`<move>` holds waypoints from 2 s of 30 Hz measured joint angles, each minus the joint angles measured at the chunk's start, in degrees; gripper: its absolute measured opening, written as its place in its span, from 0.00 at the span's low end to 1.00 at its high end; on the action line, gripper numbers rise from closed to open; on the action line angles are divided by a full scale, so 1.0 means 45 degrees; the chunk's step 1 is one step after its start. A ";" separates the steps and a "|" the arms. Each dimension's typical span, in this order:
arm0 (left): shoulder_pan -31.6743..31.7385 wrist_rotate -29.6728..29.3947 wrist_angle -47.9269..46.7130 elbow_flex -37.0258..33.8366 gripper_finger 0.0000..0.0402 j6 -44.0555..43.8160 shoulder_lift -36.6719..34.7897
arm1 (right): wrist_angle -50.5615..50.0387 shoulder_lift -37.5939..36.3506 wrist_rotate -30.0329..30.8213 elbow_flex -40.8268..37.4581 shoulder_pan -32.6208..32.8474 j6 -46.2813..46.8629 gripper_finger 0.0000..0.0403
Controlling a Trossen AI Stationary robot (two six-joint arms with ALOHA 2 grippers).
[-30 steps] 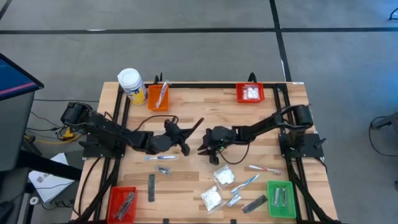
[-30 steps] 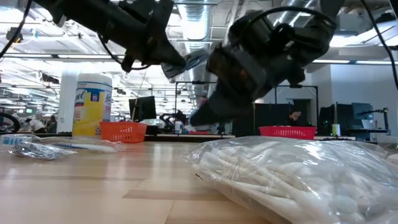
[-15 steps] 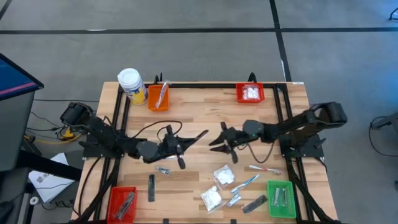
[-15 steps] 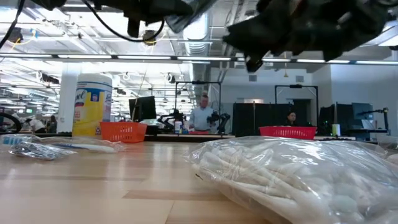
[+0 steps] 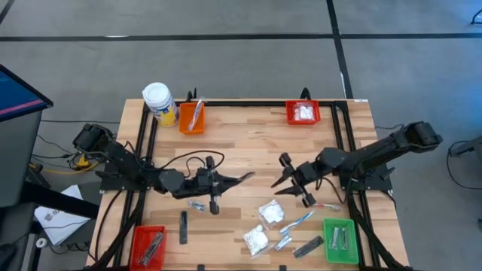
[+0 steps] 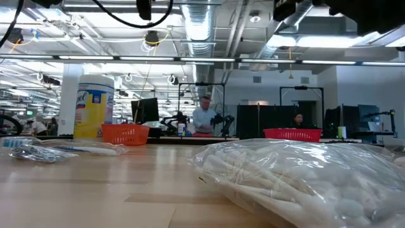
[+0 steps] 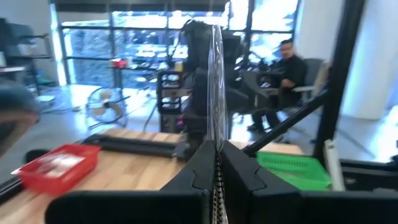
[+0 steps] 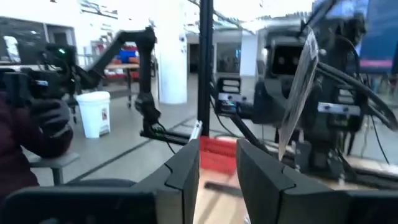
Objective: Pick & Place Travel size toiletries
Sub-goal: Put the top comb into the bottom red bin
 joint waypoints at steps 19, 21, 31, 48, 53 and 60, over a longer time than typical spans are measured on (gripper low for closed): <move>0.0524 0.2534 0.3111 0.1915 0.01 0.1665 0.0281 | 0.3279 0.0316 0.0025 0.2513 0.0346 0.0732 0.24; 0.0494 0.2460 0.2707 0.1923 0.01 0.1273 0.0277 | 0.2748 0.0376 0.0024 0.2463 0.0419 0.0232 0.24; 0.0486 0.2452 0.2130 0.1923 0.01 0.1277 0.0277 | 0.2377 0.0706 0.0160 0.2475 0.0422 -0.0642 0.24; 0.0858 0.2572 0.1496 0.1923 0.01 0.1303 0.0369 | 0.1618 0.1326 0.2361 0.2613 0.0558 -0.1920 0.24; 0.1064 0.2898 0.1209 0.1923 0.01 0.1243 0.0369 | 0.1327 0.1324 0.2796 0.2613 0.0454 -0.1859 0.24; 0.1199 0.2904 0.0975 0.1923 0.01 0.1198 0.0486 | 0.1114 0.1321 0.2991 0.2613 0.0391 -0.1476 0.34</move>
